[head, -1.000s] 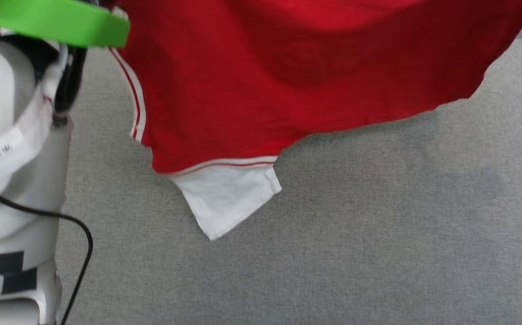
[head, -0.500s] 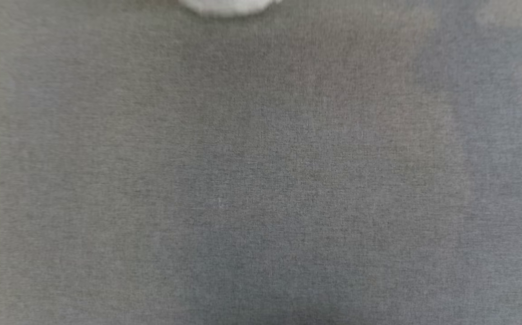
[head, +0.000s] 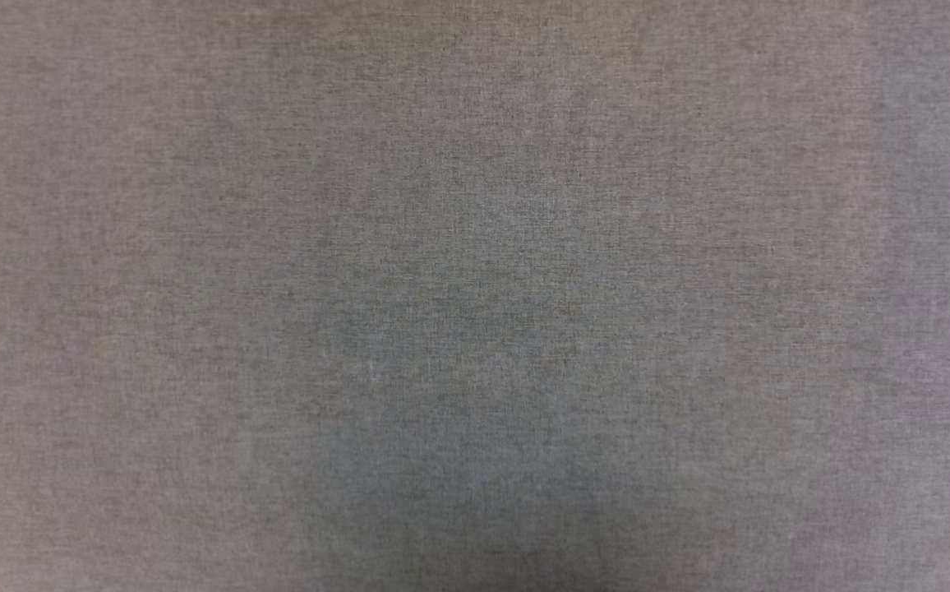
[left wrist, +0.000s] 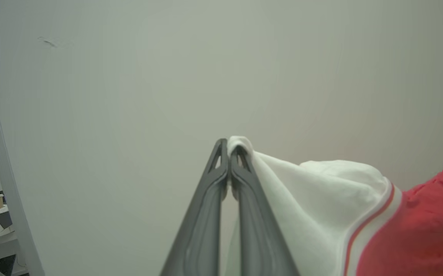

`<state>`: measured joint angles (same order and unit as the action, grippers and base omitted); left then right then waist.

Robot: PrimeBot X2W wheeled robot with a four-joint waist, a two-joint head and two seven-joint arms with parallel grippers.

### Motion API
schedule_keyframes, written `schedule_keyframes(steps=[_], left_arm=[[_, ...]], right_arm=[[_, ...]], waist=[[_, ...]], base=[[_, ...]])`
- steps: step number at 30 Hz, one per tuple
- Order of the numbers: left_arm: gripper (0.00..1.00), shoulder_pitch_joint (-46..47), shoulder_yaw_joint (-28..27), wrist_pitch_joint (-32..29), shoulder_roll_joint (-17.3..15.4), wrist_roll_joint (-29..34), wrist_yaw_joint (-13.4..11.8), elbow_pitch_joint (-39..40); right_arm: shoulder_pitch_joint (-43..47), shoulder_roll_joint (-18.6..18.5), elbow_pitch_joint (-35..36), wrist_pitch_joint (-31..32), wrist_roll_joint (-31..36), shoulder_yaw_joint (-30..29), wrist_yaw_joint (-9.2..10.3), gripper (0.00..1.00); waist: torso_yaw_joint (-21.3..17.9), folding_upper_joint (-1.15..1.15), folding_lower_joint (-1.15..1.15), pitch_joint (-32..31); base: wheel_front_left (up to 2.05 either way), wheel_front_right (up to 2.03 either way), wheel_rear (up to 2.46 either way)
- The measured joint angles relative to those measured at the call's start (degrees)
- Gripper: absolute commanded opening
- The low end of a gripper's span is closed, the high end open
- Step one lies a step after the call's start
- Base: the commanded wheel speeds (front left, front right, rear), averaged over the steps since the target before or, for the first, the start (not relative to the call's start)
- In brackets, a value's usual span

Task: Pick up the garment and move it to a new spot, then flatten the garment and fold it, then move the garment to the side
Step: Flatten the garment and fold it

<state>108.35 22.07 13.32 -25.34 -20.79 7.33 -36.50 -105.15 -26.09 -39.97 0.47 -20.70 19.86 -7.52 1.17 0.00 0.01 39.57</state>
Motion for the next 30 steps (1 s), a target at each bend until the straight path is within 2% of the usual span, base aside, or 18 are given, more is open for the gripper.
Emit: schedule_keyframes(steps=[3,8,16,24,30], left_arm=[[0.00,-2.4,1.5,0.7,-0.1,-1.5,0.0,-0.6],[0.00,-11.4,3.4,1.3,-1.2,-3.6,0.0,0.6],[0.00,-32.5,-0.3,1.3,-3.4,-5.0,-0.3,10.5],[0.00,-57.4,-3.8,1.3,-3.2,-5.0,-3.2,21.3],[0.00,-74.3,-4.0,1.3,-3.1,-5.8,-5.4,26.7]], right_arm=[[1.2,0.5,-2.3,-2.1,-1.7,2.4,0.00,0.00],[7.9,2.1,-4.5,-5.9,-5.7,6.7,0.00,0.00],[21.3,1.9,-3.2,-9.2,-13.5,13.5,0.00,0.00],[38.4,-3.3,3.4,-9.8,-20.9,20.4,0.00,0.00],[50.0,-6.6,7.7,-8.3,-24.4,24.3,0.00,0.00]], waist=[[0.1,0.00,0.00,0.6],[0.1,0.00,0.00,0.3],[0.1,0.00,-0.01,-2.5],[0.5,0.00,-0.01,-8.5],[0.7,0.00,-0.02,-14.2]], base=[[0.00,0.00,0.00],[0.00,0.00,0.00],[0.00,0.00,0.00],[0.00,0.00,0.00],[0.00,0.00,0.00]])
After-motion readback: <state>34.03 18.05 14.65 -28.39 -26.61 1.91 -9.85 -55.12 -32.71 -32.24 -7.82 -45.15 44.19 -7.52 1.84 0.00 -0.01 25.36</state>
